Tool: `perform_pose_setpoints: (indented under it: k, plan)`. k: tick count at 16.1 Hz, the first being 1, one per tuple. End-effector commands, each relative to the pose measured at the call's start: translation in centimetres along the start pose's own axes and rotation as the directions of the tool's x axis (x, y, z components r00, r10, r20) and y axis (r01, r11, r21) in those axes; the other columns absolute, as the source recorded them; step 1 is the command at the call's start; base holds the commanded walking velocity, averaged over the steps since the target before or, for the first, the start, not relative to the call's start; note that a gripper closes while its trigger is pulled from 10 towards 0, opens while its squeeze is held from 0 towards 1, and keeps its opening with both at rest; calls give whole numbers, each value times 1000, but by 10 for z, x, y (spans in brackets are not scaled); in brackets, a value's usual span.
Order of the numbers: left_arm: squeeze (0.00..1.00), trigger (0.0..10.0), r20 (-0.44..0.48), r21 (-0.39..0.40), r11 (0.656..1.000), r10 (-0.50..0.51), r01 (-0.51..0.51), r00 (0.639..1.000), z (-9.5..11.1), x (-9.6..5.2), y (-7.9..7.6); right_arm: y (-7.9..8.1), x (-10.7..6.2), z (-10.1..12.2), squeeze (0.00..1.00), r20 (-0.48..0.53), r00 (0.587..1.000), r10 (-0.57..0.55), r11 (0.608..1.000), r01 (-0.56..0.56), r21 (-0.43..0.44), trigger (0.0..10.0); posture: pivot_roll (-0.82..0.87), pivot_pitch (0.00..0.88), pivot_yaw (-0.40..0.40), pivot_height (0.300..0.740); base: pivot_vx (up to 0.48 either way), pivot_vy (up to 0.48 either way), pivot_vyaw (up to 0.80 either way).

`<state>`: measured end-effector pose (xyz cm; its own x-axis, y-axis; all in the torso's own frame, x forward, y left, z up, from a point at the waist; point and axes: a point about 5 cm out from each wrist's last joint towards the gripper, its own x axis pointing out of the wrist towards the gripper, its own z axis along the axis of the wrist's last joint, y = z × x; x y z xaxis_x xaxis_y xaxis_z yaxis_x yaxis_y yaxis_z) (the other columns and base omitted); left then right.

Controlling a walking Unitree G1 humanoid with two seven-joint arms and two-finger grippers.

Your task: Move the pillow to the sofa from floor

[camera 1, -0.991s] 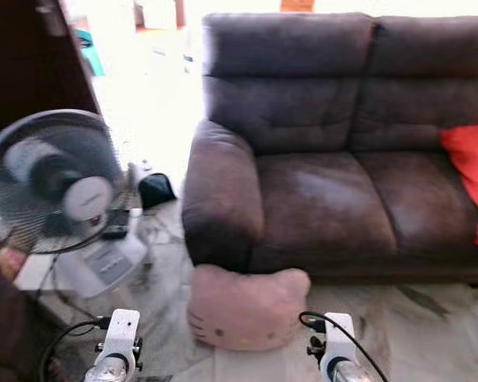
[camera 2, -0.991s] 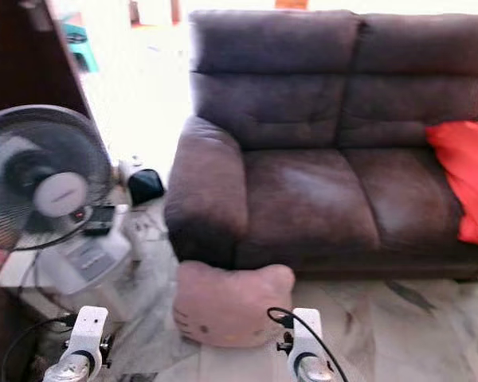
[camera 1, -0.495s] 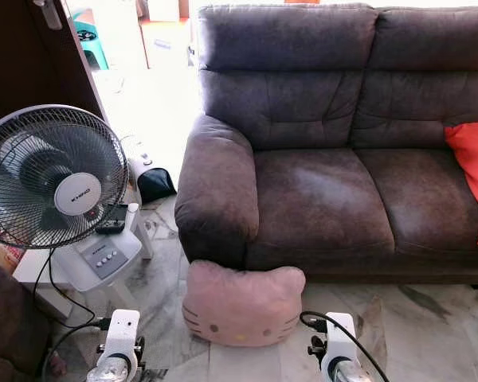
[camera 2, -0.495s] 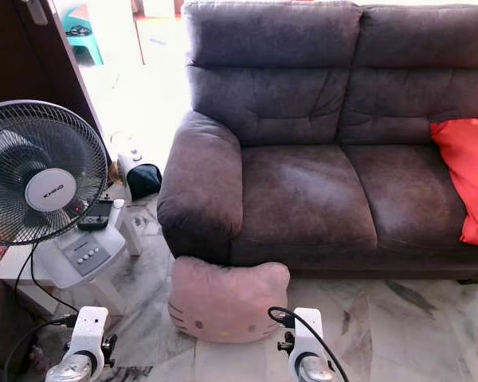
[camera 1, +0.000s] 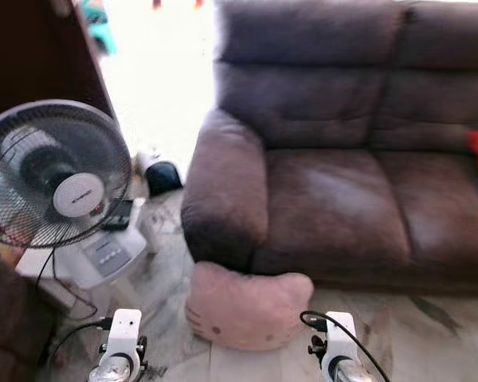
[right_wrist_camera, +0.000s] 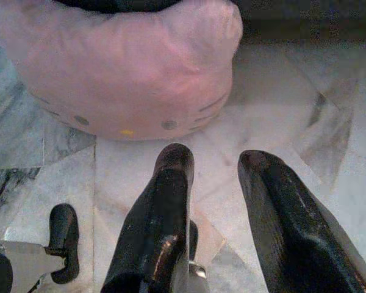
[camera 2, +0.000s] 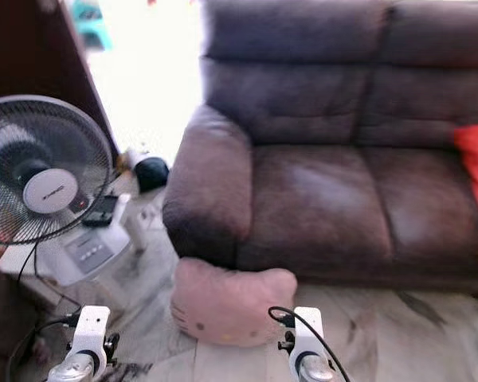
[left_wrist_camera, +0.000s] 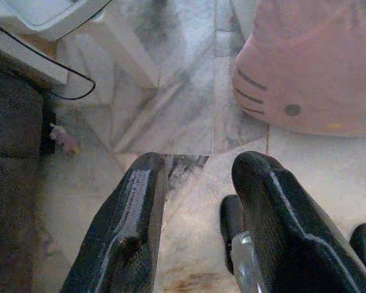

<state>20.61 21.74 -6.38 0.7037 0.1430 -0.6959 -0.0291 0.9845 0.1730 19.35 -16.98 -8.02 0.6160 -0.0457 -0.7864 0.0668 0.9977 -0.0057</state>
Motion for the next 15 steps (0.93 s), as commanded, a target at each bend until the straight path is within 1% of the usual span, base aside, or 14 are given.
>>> perform_pose_setpoints:
  k: [1, 7, 11, 15]
  plan:
    - [0, 10000, 0, -9, 1000, 2, -2, 1000, 1, 0, 2, 0, 0, 2, 0, 1, 1000, 1, 1000, -1, -9, 10000, 129, 59, -34, 740, 277, 0, 0]
    - [0, 10000, 3, -9, 1000, -1, 1, 1000, 3, 1, -1, -1, 0, 1, 0, 0, 1000, 2, 1000, -2, -15, 10000, 126, 49, -35, 740, 277, 0, 0]
    - [0, 10000, 7, -9, 1000, 8, -8, 1000, 4, 1, 4, -1, 0, 1, 0, -1, 1000, 2, 1000, -2, -16, 10000, 124, 51, -36, 740, 278, 0, 0]
    - [0, 10000, 23, -14, 1000, 17, -17, 1000, 6, 1, 7, -1, 0, 1, 0, -1, 1000, 1, 1000, -1, -15, 10000, 122, 56, -36, 740, 0, 0, 0]
